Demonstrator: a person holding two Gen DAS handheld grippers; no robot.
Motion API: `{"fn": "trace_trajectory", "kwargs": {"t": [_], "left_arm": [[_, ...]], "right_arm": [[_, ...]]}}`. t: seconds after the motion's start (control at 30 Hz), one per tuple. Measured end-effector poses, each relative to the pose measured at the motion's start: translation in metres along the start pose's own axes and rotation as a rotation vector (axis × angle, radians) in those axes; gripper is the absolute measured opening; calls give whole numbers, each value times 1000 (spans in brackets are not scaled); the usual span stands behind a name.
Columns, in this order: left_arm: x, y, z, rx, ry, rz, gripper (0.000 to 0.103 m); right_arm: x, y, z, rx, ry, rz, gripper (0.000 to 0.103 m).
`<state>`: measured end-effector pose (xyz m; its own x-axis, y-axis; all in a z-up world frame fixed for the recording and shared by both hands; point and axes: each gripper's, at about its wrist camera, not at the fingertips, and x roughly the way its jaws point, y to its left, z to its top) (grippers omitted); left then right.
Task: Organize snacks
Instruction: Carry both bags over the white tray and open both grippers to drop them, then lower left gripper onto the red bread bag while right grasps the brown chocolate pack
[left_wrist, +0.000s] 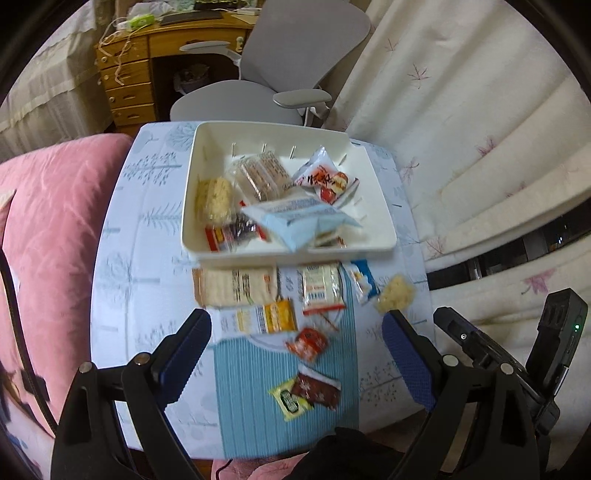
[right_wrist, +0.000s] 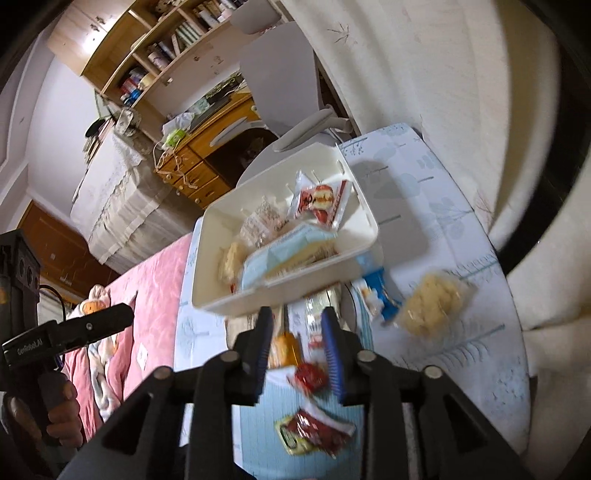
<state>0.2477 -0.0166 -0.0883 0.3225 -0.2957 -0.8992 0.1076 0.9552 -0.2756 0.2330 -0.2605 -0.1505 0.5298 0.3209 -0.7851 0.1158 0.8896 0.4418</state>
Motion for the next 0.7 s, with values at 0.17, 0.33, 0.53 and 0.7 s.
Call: {"fn": "trace_trajectory", "kwargs": {"t": [0.17, 0.33, 0.53, 0.7], "left_arm": [[-8, -1, -39, -35, -11, 12, 93], [-11, 2, -68, -52, -4, 38, 93], [-3, 6, -83, -38, 35, 70, 93], [15, 4, -83, -3, 87, 81, 93]], "right_arm": [[-12, -9, -25, -29, 29, 17, 45], [-15, -16, -48, -62, 52, 21, 52], [-11, -22, -74, -130, 56, 9, 57], [-5, -23, -97, -203, 57, -9, 59]]}}
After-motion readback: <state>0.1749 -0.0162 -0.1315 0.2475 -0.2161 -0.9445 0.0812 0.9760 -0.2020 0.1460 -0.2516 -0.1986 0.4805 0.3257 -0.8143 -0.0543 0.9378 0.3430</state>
